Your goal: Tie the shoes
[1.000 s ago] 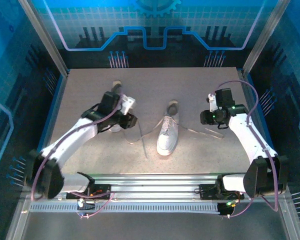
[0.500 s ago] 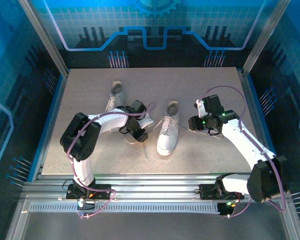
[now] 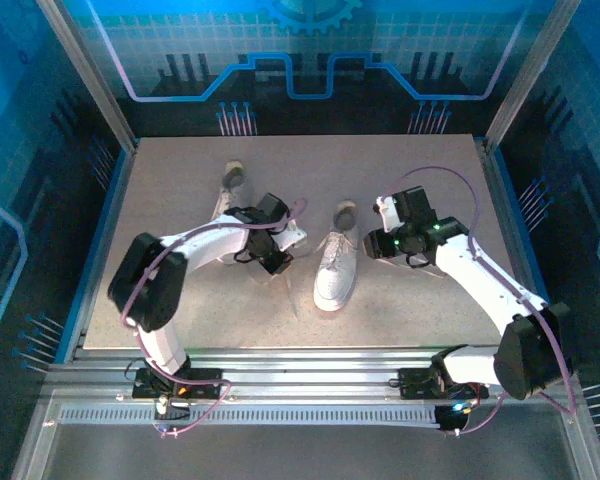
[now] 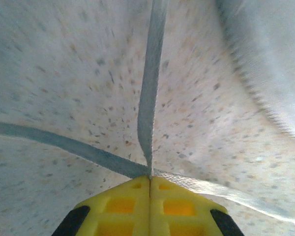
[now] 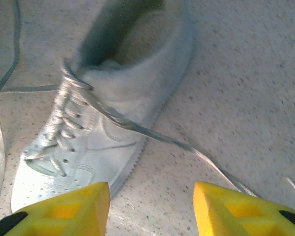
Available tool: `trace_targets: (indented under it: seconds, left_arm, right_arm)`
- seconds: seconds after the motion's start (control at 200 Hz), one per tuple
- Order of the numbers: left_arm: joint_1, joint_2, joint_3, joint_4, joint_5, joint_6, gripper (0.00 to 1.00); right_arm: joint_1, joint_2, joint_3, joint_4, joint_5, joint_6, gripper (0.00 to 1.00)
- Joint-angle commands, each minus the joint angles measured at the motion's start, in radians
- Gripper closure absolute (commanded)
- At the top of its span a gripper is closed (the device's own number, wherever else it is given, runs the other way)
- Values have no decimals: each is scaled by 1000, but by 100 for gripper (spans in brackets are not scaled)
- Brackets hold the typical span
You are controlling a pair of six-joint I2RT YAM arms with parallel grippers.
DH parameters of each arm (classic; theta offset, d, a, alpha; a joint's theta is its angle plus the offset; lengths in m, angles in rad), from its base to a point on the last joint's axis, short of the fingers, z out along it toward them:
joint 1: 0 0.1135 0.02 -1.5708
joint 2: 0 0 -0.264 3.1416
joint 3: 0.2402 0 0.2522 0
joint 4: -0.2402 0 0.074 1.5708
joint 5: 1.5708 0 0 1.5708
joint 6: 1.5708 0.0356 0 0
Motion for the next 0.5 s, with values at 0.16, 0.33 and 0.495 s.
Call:
trace_targets:
  seconds: [0.16,0.33,0.495]
  left_arm:
    - [54,-180,36,26,168,-47,100]
    - [94,-195,26,65,242,-82,100]
    - [120,-220,3,81,272,-92,100]
  right_arm:
    - [110,45,44,198,-78,-161,52]
    - [161,124,36,347,-140,-305,49]
    - [234,231,52,446,-110,-483,46]
